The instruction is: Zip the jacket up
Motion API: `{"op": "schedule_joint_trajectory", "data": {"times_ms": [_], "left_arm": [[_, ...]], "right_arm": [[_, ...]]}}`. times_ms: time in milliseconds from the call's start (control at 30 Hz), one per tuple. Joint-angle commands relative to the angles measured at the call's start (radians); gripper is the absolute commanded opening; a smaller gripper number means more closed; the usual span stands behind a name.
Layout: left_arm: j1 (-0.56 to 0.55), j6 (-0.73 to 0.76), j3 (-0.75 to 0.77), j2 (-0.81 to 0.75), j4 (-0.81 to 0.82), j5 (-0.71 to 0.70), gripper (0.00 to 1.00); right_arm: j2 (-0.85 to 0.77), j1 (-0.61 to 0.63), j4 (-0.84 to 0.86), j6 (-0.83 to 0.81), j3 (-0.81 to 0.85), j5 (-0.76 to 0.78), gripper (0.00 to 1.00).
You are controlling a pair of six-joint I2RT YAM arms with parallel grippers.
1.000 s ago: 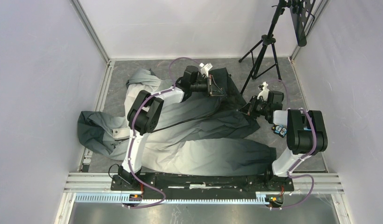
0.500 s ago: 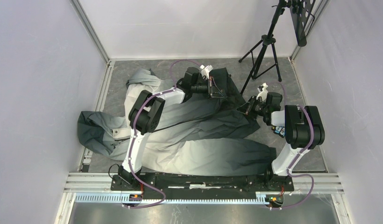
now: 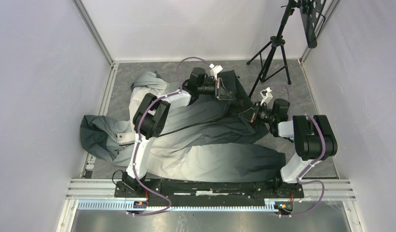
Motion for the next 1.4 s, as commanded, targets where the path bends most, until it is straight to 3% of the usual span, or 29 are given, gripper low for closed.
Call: {"op": "schedule_joint_trajectory", "data": {"times_ms": [0,167,333,467,533,600,667,867,1000,1167,1367], "left_arm": [[0.003,0.102,0.051,0.011,0.148,0.117,0.02],[0.029,-0.06,0.079,0.056,0.371,0.18,0.02],[0.029,-0.072,0.05,0.043,0.422,0.202,0.02],[0.039,-0.058,0.034,0.031,0.43,0.233,0.02],[0.048,-0.057,0.03,0.026,0.416,0.22,0.02],[0.052,-0.051,0.027,0.018,0.394,0.203,0.02],[0.051,-0.034,0.026,0.005,0.346,0.16,0.02],[0.039,-0.072,0.024,-0.012,0.322,0.073,0.02],[0.029,-0.069,0.01,-0.029,0.302,0.055,0.02],[0.023,-0.038,0.004,-0.029,0.262,0.052,0.02],[0.023,-0.037,0.011,-0.019,0.261,0.044,0.02]], "right_arm": [[-0.101,0.064,0.139,-0.06,-0.021,-0.126,0.0],[-0.13,0.106,0.146,-0.118,-0.032,-0.167,0.0],[-0.107,0.109,0.189,-0.074,-0.021,-0.184,0.0],[-0.102,0.108,0.127,-0.048,0.019,-0.212,0.0],[-0.116,0.097,-0.018,-0.116,0.054,-0.127,0.03],[-0.115,0.09,-0.285,-0.262,0.129,0.035,0.04],[-0.105,0.091,-0.361,-0.303,0.162,0.178,0.08],[0.01,0.088,-0.264,-0.18,0.2,0.32,0.12],[0.07,0.087,-0.14,-0.045,0.192,0.305,0.15],[0.077,0.087,-0.014,0.052,0.127,0.328,0.25],[0.046,0.087,0.014,0.084,0.07,0.436,0.33]]}}
